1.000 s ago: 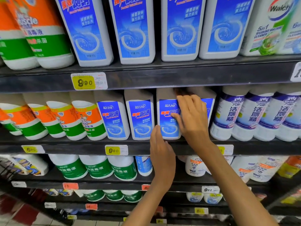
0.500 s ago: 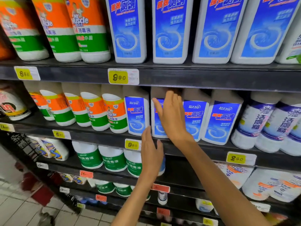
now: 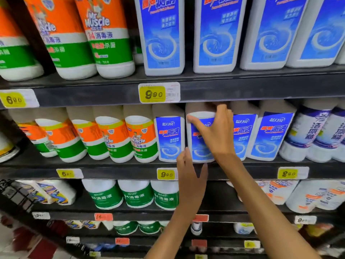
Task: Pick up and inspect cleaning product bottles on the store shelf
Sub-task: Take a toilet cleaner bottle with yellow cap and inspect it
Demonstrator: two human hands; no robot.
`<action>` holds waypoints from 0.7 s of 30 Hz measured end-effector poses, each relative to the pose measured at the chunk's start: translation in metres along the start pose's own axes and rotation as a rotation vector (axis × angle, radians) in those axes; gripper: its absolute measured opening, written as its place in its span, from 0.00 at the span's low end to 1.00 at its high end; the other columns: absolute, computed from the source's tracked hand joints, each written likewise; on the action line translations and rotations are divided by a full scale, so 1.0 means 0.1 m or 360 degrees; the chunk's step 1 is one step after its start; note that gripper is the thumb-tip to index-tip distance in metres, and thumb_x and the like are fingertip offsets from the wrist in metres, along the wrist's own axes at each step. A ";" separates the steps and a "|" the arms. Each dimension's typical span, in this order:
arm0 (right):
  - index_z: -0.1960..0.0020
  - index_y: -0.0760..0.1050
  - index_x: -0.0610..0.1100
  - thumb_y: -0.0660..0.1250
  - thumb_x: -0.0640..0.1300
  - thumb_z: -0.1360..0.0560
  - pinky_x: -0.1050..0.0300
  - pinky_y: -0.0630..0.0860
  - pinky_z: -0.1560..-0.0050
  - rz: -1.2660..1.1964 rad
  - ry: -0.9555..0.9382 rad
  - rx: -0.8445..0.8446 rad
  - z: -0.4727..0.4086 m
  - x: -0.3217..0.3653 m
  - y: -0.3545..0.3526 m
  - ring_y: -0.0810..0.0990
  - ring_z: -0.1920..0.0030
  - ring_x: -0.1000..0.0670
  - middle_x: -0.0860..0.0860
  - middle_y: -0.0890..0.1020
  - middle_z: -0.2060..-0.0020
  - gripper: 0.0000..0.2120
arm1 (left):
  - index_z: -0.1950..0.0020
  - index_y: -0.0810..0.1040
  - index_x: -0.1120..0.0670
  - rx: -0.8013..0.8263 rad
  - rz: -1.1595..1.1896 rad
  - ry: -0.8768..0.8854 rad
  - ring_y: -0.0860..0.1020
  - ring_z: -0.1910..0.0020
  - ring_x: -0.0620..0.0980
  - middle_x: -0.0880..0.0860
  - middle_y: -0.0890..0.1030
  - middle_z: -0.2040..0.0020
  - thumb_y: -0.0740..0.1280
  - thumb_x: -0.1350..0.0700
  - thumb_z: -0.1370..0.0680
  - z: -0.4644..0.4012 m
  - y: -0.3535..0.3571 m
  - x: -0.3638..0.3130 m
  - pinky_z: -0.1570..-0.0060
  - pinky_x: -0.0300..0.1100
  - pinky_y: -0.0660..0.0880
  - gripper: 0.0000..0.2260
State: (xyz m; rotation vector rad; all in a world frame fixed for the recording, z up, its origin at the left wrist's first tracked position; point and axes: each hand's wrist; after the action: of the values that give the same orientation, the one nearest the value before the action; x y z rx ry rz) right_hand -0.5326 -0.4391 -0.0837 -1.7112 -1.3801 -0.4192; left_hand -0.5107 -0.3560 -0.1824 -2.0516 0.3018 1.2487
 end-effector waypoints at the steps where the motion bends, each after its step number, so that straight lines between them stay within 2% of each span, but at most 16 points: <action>1: 0.54 0.66 0.38 0.75 0.54 0.32 0.47 0.67 0.47 0.0025 -0.0019 -0.0007 0.01 0.02 -0.01 0.70 0.49 0.39 0.37 0.74 0.54 0.24 | 0.25 0.56 0.59 0.0023 0.0002 0.0007 0.58 0.26 0.50 0.57 0.59 0.26 0.66 0.59 0.22 0.00 0.00 0.02 0.34 0.28 0.52 0.29; 3: 0.55 0.67 0.38 0.75 0.53 0.32 0.44 0.68 0.45 0.0066 -0.0071 -0.0020 0.01 0.06 -0.02 0.70 0.50 0.38 0.37 0.74 0.54 0.23 | 0.25 0.56 0.59 0.0052 0.0019 0.0039 0.58 0.26 0.49 0.56 0.59 0.26 0.65 0.58 0.21 0.00 -0.01 0.06 0.34 0.26 0.51 0.29; 5: 0.55 0.67 0.38 0.74 0.54 0.31 0.44 0.67 0.45 0.0168 -0.0103 -0.0010 0.01 0.07 -0.02 0.70 0.50 0.37 0.37 0.74 0.54 0.23 | 0.24 0.56 0.58 0.0075 0.0038 0.0049 0.58 0.26 0.49 0.56 0.59 0.26 0.65 0.58 0.21 -0.01 -0.03 0.09 0.32 0.30 0.53 0.28; 8: 0.54 0.67 0.38 0.71 0.55 0.28 0.49 0.65 0.47 0.0255 -0.0139 0.0043 0.02 0.06 -0.01 0.70 0.51 0.39 0.38 0.74 0.54 0.21 | 0.25 0.57 0.58 0.0099 0.0072 0.0052 0.59 0.27 0.48 0.56 0.60 0.27 0.65 0.58 0.22 -0.01 -0.06 0.11 0.32 0.32 0.55 0.28; 11: 0.55 0.67 0.38 0.71 0.55 0.28 0.55 0.63 0.52 0.0298 -0.0199 0.0045 0.01 0.05 -0.04 0.71 0.53 0.40 0.38 0.74 0.55 0.21 | 0.24 0.56 0.57 0.0150 0.0096 0.0073 0.58 0.27 0.47 0.54 0.58 0.25 0.65 0.58 0.22 -0.01 -0.10 0.14 0.35 0.26 0.52 0.28; 13: 0.55 0.64 0.42 0.70 0.55 0.28 0.61 0.58 0.57 0.0276 -0.0199 0.0034 0.02 0.05 -0.06 0.70 0.54 0.43 0.40 0.74 0.56 0.21 | 0.24 0.57 0.57 0.0191 0.0115 0.0091 0.59 0.27 0.47 0.55 0.59 0.25 0.66 0.58 0.22 -0.02 -0.13 0.16 0.36 0.25 0.54 0.29; 15: 0.55 0.63 0.43 0.69 0.55 0.27 0.62 0.57 0.58 0.0300 -0.0219 0.0024 0.04 0.04 -0.08 0.69 0.54 0.45 0.42 0.72 0.56 0.20 | 0.25 0.57 0.58 0.0223 0.0135 0.0111 0.61 0.27 0.48 0.56 0.60 0.26 0.66 0.58 0.22 -0.03 -0.16 0.17 0.33 0.30 0.58 0.29; 17: 0.53 0.67 0.39 0.68 0.55 0.26 0.61 0.58 0.58 0.0332 -0.0236 0.0030 0.06 0.04 -0.08 0.71 0.53 0.43 0.42 0.73 0.56 0.19 | 0.25 0.58 0.59 0.0244 0.0168 0.0124 0.62 0.28 0.49 0.56 0.62 0.26 0.66 0.58 0.22 -0.04 -0.19 0.17 0.30 0.38 0.63 0.29; 21: 0.47 0.70 0.35 0.67 0.52 0.24 0.61 0.62 0.58 0.0239 -0.0180 0.0067 0.08 0.06 -0.07 0.73 0.51 0.42 0.40 0.74 0.51 0.20 | 0.26 0.60 0.60 0.0236 0.0228 0.0141 0.64 0.29 0.51 0.58 0.63 0.27 0.68 0.60 0.23 -0.03 -0.20 0.16 0.30 0.46 0.65 0.29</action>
State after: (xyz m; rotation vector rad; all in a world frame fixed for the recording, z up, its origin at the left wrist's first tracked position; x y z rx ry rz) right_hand -0.5392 -0.4291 -0.0807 -1.8126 -1.3192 -0.2107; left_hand -0.4902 -0.3414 -0.1862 -1.9889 0.5749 1.1836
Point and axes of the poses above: each hand's wrist, its own z-axis away from the middle knuckle, its own y-axis out of the palm, x = y × z
